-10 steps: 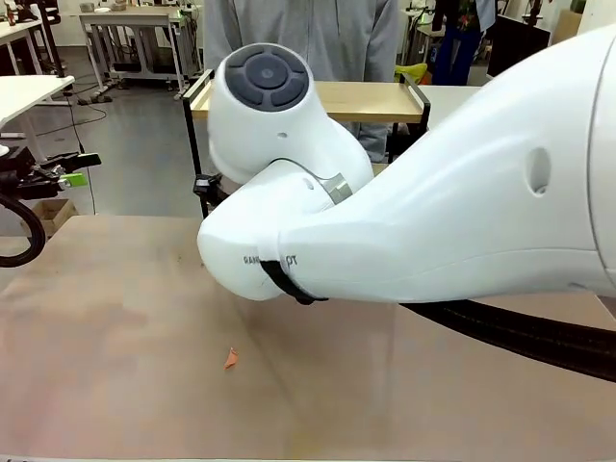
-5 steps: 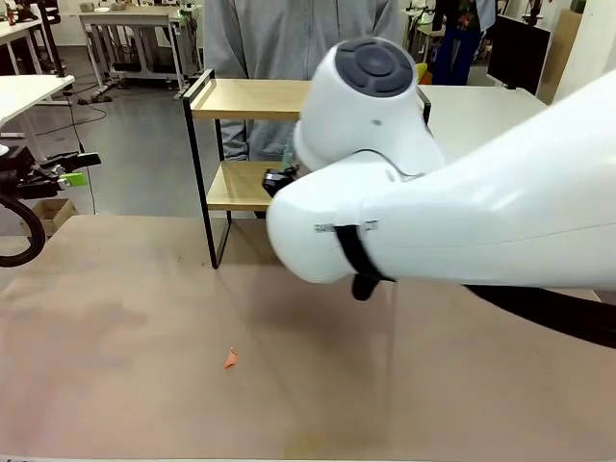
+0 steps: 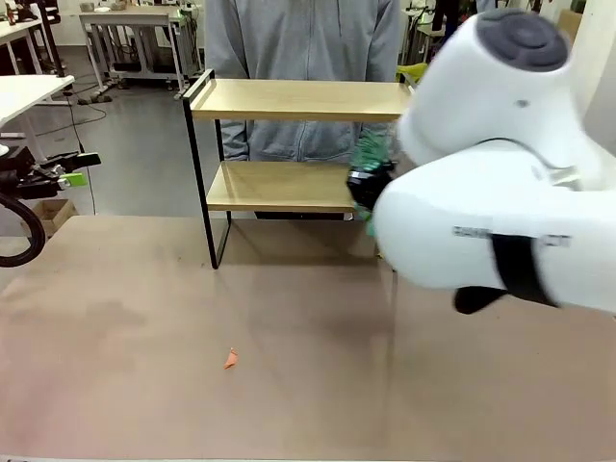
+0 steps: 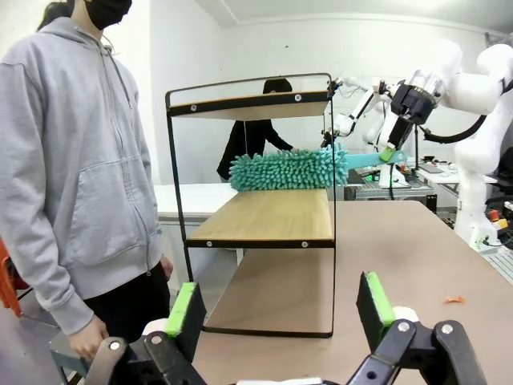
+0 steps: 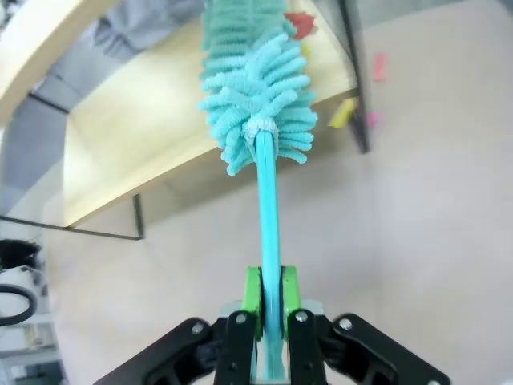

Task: Clean the shelf.
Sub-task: Clean the specific section of the Shelf indicated by the human with the Duster.

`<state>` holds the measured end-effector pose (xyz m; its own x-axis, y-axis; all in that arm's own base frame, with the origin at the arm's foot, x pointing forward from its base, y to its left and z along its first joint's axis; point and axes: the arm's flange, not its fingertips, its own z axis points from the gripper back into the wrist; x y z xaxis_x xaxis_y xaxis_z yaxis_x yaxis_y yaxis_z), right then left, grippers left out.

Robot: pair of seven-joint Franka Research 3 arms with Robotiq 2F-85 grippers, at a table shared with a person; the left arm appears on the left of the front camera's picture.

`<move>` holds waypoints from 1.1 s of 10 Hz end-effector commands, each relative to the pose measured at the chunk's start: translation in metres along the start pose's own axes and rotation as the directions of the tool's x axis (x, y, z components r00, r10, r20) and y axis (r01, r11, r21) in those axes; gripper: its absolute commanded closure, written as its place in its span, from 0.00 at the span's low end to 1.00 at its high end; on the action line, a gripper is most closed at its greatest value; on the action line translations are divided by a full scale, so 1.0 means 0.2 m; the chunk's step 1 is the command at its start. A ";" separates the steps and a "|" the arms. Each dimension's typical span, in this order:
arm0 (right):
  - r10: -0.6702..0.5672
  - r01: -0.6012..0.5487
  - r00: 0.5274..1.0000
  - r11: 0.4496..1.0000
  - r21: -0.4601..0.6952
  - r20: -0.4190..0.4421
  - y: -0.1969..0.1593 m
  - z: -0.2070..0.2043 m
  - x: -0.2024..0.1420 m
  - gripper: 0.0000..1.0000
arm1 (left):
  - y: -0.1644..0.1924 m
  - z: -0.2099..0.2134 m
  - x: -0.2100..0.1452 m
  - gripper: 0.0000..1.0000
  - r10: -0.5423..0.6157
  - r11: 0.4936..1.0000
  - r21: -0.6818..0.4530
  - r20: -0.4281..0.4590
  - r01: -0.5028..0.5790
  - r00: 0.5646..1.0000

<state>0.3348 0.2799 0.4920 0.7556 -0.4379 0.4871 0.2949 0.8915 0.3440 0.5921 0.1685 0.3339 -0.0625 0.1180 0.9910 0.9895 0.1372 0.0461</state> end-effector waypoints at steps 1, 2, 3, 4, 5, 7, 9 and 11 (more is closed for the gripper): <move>-0.031 0.033 0.999 0.993 -0.115 0.023 -0.15 0.09 0.00 0.87 | -0.01 -0.01 0.02 0.00 -0.003 1.000 -0.001 0.000 0.003 1.000; -0.030 0.036 0.999 0.987 -0.158 0.041 -0.18 0.10 0.02 0.87 | -0.01 -0.01 0.02 0.00 -0.003 1.000 -0.001 0.000 0.003 1.000; -0.011 0.023 0.997 0.989 -0.147 0.082 -0.17 0.13 0.00 0.87 | -0.01 -0.01 0.02 0.00 -0.003 1.000 -0.001 0.000 0.003 1.000; 0.041 -0.039 0.993 0.999 -0.015 0.109 -0.12 0.16 -0.04 0.87 | -0.01 -0.01 0.02 0.00 -0.003 1.000 -0.001 0.000 0.003 1.000; 0.016 -0.011 0.999 0.995 -0.099 0.045 -0.16 0.10 0.03 0.87 | -0.01 -0.01 0.02 0.00 -0.003 1.000 -0.001 0.000 0.003 1.000; 0.016 -0.011 0.999 0.995 -0.099 0.045 -0.16 0.10 0.03 0.87 | -0.01 -0.01 0.02 0.00 -0.003 1.000 -0.001 0.000 0.003 1.000; 0.074 -0.074 0.996 0.997 0.002 0.057 -0.15 0.17 0.01 0.87 | -0.01 -0.01 0.02 0.00 -0.003 1.000 -0.001 0.000 0.003 1.000; 0.155 -0.156 0.988 0.977 0.146 0.013 -0.21 0.25 0.02 0.87 | -0.01 -0.01 0.02 0.00 -0.003 1.000 -0.001 0.000 0.003 1.000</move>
<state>0.3048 0.2556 0.5178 0.7531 -0.3500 0.5571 0.1935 0.9271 0.3209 0.5921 0.1684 0.3337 -0.0623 0.1181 0.9910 0.9895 0.1370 0.0458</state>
